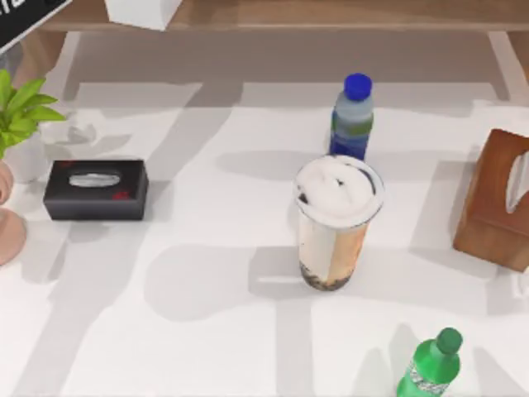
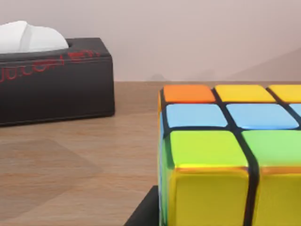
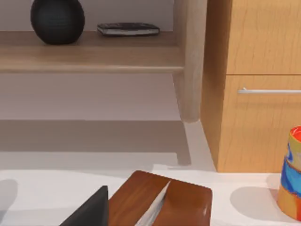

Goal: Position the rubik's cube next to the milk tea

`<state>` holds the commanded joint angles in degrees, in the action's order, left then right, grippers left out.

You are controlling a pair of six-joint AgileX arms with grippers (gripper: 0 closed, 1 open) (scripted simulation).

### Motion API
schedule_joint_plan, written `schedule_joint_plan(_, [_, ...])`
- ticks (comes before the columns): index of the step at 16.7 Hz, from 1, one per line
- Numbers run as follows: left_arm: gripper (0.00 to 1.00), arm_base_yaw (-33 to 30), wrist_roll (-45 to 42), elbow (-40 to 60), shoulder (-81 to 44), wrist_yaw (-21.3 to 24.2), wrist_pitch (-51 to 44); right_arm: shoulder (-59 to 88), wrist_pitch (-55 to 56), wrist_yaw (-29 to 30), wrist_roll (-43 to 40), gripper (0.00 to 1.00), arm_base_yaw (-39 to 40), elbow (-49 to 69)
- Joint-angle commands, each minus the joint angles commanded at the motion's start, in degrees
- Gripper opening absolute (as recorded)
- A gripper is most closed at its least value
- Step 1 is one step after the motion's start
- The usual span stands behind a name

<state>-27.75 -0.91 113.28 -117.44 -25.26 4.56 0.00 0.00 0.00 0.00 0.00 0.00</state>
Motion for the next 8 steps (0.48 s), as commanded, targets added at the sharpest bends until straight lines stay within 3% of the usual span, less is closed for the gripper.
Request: schedule_joint_plan(8, [0.0,0.0,0.0,0.0,0.0,0.0,0.0,0.0,0.0,0.0,0.0,1.0,0.0,0.0])
